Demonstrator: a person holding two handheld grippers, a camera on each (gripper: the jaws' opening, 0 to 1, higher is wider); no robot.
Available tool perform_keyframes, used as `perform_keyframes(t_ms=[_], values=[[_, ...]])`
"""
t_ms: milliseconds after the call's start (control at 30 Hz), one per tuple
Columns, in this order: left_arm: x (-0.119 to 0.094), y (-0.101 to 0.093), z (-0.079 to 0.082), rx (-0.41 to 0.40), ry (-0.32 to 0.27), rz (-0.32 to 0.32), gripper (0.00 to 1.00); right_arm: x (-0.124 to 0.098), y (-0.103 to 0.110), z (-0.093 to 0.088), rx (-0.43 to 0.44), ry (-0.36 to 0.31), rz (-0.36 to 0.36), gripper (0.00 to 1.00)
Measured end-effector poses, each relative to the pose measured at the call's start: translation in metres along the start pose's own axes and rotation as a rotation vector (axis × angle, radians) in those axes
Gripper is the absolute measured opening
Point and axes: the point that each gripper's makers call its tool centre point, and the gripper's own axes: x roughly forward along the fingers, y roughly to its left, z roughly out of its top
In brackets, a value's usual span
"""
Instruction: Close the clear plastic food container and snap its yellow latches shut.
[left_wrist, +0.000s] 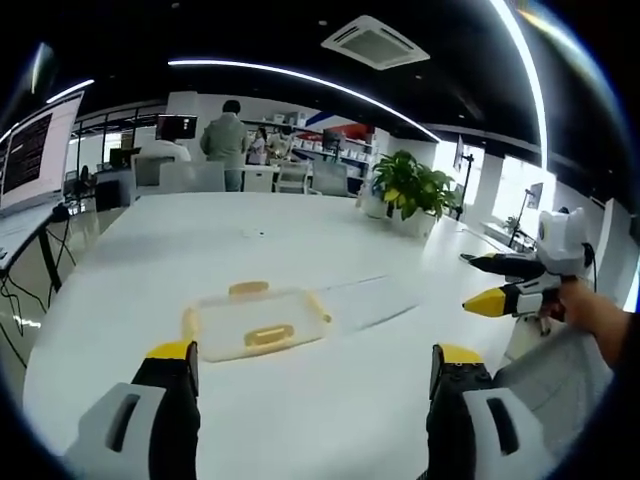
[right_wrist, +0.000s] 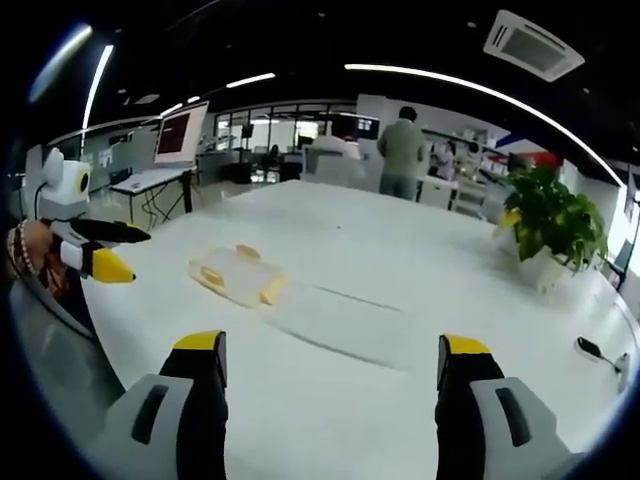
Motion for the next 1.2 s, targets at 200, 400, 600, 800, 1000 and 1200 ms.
perform_keyframes(t_ms=[200, 400, 600, 800, 1000, 1200], values=[[0.000, -0.002, -0.001, -0.016, 0.002, -0.009, 0.94, 0.001, 0.003, 0.000, 0.002, -0.002, 0.014, 0.85], [0.002, -0.002, -0.001, -0.015, 0.008, -0.013, 0.96, 0.000, 0.004, 0.000, 0.030, -0.003, 0.018, 0.85], [0.004, 0.004, 0.002, -0.026, 0.013, -0.020, 0.97, 0.001, 0.005, 0.000, 0.046, 0.000, 0.032, 0.85], [0.006, 0.023, 0.005, -0.043, 0.046, -0.039, 0.98, 0.003, 0.012, 0.006, 0.130, -0.022, 0.107, 0.84], [0.017, 0.041, 0.022, -0.009, 0.031, -0.088, 0.99, 0.020, 0.013, 0.011, -0.018, 0.020, 0.157, 0.85], [0.029, 0.071, 0.014, 0.068, 0.167, -0.097, 0.99, 0.042, 0.014, 0.027, -0.119, 0.034, 0.236, 0.92]])
